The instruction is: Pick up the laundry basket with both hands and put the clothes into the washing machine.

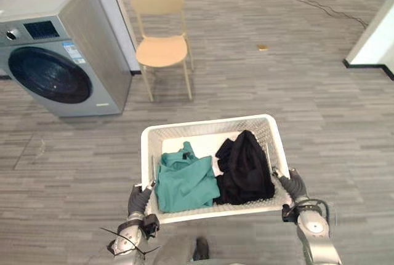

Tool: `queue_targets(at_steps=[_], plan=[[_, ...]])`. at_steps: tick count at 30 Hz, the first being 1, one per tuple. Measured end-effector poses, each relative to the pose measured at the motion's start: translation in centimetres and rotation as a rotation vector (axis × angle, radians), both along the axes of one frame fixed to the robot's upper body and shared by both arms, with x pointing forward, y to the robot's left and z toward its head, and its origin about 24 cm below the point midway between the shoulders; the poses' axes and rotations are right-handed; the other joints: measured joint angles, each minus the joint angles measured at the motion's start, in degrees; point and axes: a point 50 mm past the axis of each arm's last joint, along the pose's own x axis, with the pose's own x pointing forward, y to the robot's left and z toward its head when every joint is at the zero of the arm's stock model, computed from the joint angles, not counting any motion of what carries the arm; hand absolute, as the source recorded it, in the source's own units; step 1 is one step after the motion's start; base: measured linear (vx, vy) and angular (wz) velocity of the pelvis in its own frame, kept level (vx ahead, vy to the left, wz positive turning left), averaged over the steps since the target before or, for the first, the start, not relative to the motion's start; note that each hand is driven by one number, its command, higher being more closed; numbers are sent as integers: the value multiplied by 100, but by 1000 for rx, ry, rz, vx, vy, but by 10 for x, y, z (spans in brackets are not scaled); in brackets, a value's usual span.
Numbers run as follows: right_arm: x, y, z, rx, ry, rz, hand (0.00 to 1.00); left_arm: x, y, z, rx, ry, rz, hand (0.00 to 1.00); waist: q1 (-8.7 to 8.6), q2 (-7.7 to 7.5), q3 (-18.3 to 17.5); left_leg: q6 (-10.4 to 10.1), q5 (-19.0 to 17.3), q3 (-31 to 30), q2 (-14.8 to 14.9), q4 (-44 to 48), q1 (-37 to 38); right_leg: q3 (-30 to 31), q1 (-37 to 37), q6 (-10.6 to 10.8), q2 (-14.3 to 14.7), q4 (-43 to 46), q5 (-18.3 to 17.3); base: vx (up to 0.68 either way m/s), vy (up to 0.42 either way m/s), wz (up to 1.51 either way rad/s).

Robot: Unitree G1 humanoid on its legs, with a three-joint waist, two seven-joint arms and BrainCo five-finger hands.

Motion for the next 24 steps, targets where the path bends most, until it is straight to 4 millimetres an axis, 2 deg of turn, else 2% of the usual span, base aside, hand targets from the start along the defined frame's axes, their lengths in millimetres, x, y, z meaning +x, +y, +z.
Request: queue_targets(at_steps=[1, 2, 4, 5, 6, 7, 8, 9, 10, 11, 12, 13, 14, 15, 16, 17, 18, 19, 20, 21, 22, 23, 24], plan=[[-5, 1, -3, 5, 12, -6, 100, -2, 0, -1, 4, 7, -4, 100, 3, 93, -2, -9, 0, -100, 9, -349, 499, -140, -337, -156, 192, 299, -308, 652, 235, 18], [-7, 2, -3, 12, 13, -8, 100, -4, 2, 2, 20, 0, -14, 100, -7, 138, 1, -51, 16, -176, 21, -761, 1012, -460, -794, -279, 315, 195, -681, 637, 194, 26], [-11, 5, 7, 22, -34, -28, 100, 4, 5, 12, 47, -49, -35, 100, -18, 66, 27, -207, -80, -453, -2, -1163, 1606, -1032, -1439, -388, 489, -838, -1127, 486, 96, 49], [-12, 5, 10, 24, -46, -35, 100, 7, 5, 14, 51, -58, -41, 100, -37, 45, 34, -263, -111, -536, 3, -1223, 1742, -1169, -1548, -408, 532, -1271, -1170, 460, 20, 79], [-14, 3, 13, 21, -61, -46, 100, 11, 4, 17, 54, -74, -53, 100, -146, 5, 12, -418, -201, -718, 31, -1295, 1958, -1470, -1658, -369, 612, -2302, -1152, 572, 6, 92], [-15, 2, 17, 15, -74, -53, 100, 12, 2, 21, 54, -94, -60, 100, -169, -50, -42, -572, -297, -799, 12, -1381, 2146, -1772, -1578, -532, 733, -3660, -766, 581, -1, 84], [-15, 1, 18, 13, -81, -55, 100, 12, 1, 23, 55, -102, -63, 100, -173, -120, -71, -649, -352, -832, -31, -1394, 2270, -1801, -1590, -765, 788, -4043, -403, 755, -18, 66], [-14, -4, 20, -8, -84, -55, 100, 12, -4, 19, 29, -89, -57, 100, -220, 29, -123, -655, -438, -1077, 133, -1282, 2522, -1793, -1426, -931, 960, -3837, -263, 798, -5, 28], [-13, -6, 24, -27, -95, -45, 100, 11, -8, 18, 9, -86, -42, 100, -180, 226, -136, -679, -414, -1218, 246, -744, 2447, -1875, -1230, -1005, 999, -3749, -514, 919, -13, 32], [-12, -8, 29, -38, -111, -36, 100, 13, -10, 19, 0, -97, -40, 100, -205, 370, -41, -831, -229, -1168, 295, 578, 1993, -2035, -1036, -1009, 1000, -3600, -765, 633, -1, 20], [-12, -9, 30, -43, -116, -34, 100, 14, -11, 20, -7, -100, -37, 100, -241, 462, 23, -1014, 84, -1043, 372, 1406, 1667, -2087, -857, -1061, 1036, -3649, -870, 615, -6, 22], [-11, -10, 30, -47, -115, -29, 100, 12, -12, 18, -14, -95, -28, 100, -235, 569, 91, -1262, 1174, -801, 519, 2594, 1097, -2052, -523, -1086, 1138, -3807, -1033, 633, 49, -17], [-13, -7, 29, -42, -105, -20, 100, 5, -10, 15, -15, -76, -17, 100, -114, 589, 128, -1359, 2308, -509, 845, 3751, 479, -1879, -22, -1065, 1211, -4230, -1221, 631, 80, -27], [-15, -8, 27, -33, -98, -32, 100, 4, -10, 15, -14, -74, -22, 100, -113, 653, 166, -1166, 1988, -453, 1139, 4561, -15, -1871, 360, -1000, 1286, -4489, -1275, 631, 119, -33], [-16, -7, 25, -24, -89, -42, 100, 2, -8, 14, -6, -66, -23, 100, -79, 639, 188, -946, 1548, -421, 1334, 4958, -449, -1791, 689, -947, 1292, -4703, -1316, 598, 126, -38], [-16, -7, 25, -26, -87, -41, 100, 2, -7, 13, -4, -64, -24, 100, 60, 579, 184, -801, 1056, -354, 1479, 4841, -929, -1576, 978, -877, 1200, -4971, -1360, 601, 138, -55], [-15, -6, 25, -26, -92, -38, 100, 2, -7, 14, -3, -66, -23, 100, 127, 551, 178, -797, 837, -335, 1548, 4621, -1167, -1483, 1130, -854, 1119, -5108, -1373, 639, 195, -82], [-12, -5, 27, -24, -102, -33, 100, 3, -5, 15, 0, -76, -19, 100, 226, 465, 187, -878, 480, -266, 1645, 3864, -1549, -1267, 1375, -729, 915, -5333, -1430, 661, 269, -82], [-10, -4, 29, -25, -110, -30, 100, 4, -5, 16, -2, -83, -12, 100, 313, 408, 212, -959, 397, -210, 1678, 2677, -1668, -1129, 1552, -571, 687, -5407, -1515, 659, 300, -80], [-10, -5, 29, -27, -110, -29, 100, 4, -5, 16, -4, -85, -10, 100, 343, 385, 210, -985, 418, -223, 1680, 1982, -1636, -1063, 1627, -446, 562, -5399, -1588, 621, 367, -67], [-9, -6, 30, -35, -112, -23, 100, 2, -6, 15, -11, -82, -4, 100, 333, 438, 161, -1219, 881, -410, 1648, 540, -1535, -946, 1774, -136, 381, -5346, -1807, 506, 332, -41], [-7, -4, 25, -22, -96, -24, 100, 2, -5, 12, -8, -69, 0, 100, 324, 243, 152, -1140, 783, -235, 1454, 635, -1407, -859, 1859, -40, 133, -5326, -1919, 730, 471, -30], [-6, -2, 19, -20, -68, -23, 100, 5, -2, 9, -5, -48, -1, 100, 286, 65, 14, -908, 532, -99, 1234, 766, -1383, -623, 1810, -209, -99, -5365, -1558, 614, 399, -12]])
